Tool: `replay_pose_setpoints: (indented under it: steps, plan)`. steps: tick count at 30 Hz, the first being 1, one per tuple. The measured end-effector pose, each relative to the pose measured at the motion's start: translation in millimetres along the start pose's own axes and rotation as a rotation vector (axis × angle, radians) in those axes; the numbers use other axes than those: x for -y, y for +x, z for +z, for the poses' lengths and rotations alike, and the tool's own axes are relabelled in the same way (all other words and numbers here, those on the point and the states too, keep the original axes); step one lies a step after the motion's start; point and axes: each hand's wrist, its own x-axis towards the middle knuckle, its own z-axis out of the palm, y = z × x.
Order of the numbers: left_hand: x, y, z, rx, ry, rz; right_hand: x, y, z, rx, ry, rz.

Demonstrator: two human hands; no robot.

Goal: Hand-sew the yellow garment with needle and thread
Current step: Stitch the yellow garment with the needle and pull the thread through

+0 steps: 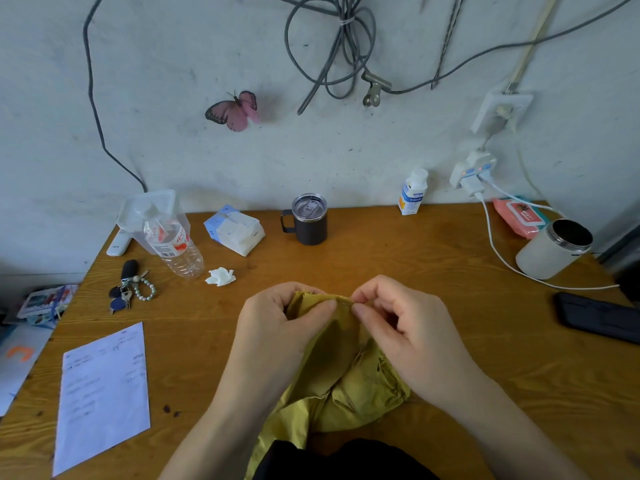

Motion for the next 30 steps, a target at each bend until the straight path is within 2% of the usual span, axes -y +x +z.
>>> replay_pose_setpoints:
  steps: [7, 12, 26, 30]
  plan:
    - [4, -5, 15, -0.115, 0.077, 0.101, 13, -4, 9, -0.112, -0.17, -0.002]
    - [6, -7, 19, -0.096, 0.042, 0.103, 12, -5, 12, -0.125, -0.182, 0.015]
    - [3, 0, 11, -0.026, 0.017, 0.02, 4, 0, -3, 0.043, 0.183, 0.165]
    - [3, 1, 9, 0.017, 0.015, -0.02, 0, 2, -7, 0.13, 0.379, 0.263]
